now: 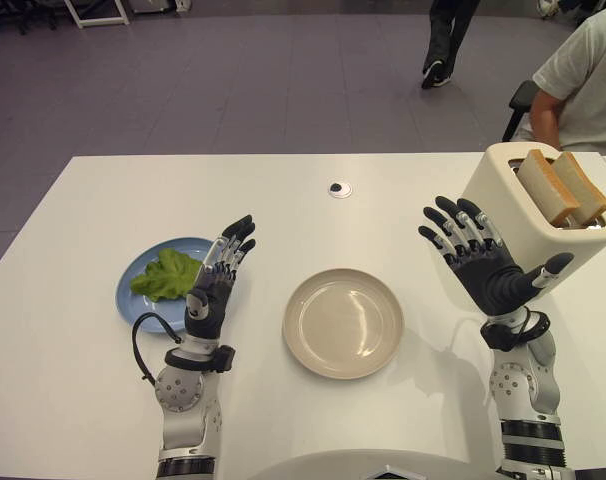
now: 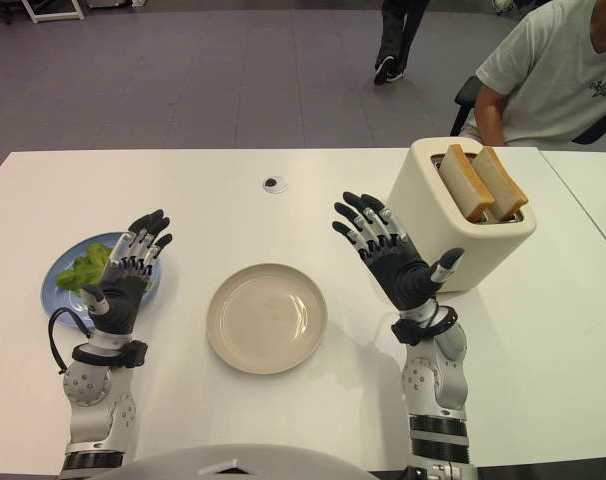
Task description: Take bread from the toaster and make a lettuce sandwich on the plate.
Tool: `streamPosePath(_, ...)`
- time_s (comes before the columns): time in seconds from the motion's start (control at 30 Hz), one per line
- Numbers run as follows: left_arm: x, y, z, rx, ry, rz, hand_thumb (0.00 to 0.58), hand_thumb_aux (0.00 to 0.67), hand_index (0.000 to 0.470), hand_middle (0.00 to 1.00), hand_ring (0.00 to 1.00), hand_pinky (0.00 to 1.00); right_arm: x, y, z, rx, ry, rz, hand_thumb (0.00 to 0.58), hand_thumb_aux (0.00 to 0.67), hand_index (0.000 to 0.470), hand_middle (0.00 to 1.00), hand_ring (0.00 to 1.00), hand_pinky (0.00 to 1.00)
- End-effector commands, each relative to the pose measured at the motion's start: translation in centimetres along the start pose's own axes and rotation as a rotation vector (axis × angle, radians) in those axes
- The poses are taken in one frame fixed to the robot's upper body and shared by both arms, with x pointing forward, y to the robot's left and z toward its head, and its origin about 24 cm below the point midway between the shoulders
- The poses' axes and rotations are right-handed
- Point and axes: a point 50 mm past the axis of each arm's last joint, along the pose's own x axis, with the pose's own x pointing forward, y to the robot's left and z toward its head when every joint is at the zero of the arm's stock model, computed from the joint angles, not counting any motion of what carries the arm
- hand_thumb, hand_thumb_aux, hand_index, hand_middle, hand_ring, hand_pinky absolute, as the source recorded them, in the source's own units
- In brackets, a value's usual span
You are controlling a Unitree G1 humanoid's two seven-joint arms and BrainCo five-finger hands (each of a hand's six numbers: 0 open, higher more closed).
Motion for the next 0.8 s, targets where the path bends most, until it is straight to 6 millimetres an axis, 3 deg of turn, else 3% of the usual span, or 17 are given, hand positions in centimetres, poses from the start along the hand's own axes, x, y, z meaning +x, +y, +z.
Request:
streamPosePath(0.03,0.0,-0.2,-0.3,0.002,0.024,-0.018,0.0,0.0,0.0,0.0,0.0,0.0,0.1,-0.3,0.1,0.006,-0.002,-0.01,0.0,0.0,0.0,0.0,0.0,0.0)
streamPosePath(0.37,-0.1,-0.2,-0.7,0.024,0.062,-0.021,0.0,0.0,0.0,0.0,0.0,0.0,0.0,-0.8,-0.2,-0.06,0.036,-0.025,0.0,0.0,0.0,0.0,0.0,0.0)
streamPosePath(0.53,-0.2,-0.5,-1.0,0.021,0.075,-0.025,0.0,0.0,0.0,0.0,0.0,0.0,0.1,-1.3,0.3,-0.199,0.058,-0.055,0.0,0.0,0.0,0.0,0.0,0.0)
streamPosePath(0.63,-0.2,-0.6,-1.2,0.02,0.082,-0.027,0.0,0.0,0.0,0.0,0.0,0.0,1.2,-2.2,2.9,-0.442,0.081,-0.087,0.0,0.0,0.0,0.0,0.0,0.0)
streamPosePath(0.73,-0.1,-0.8,-1.3,0.019,0.085,-0.032,0.0,0.0,0.0,0.0,0.0,0.0,2.6,-2.6,8.6,-0.721,0.028,-0.075,0.0,0.0,0.0,0.0,0.0,0.0)
streamPosePath(0.8,-0.1,-1.0,-1.4,0.018,0.086,-0.034,0.0,0.0,0.0,0.0,0.0,0.0,2.8,-4.0,12.3,-0.885,0.04,-0.151,0.0,0.0,0.0,0.0,0.0,0.0)
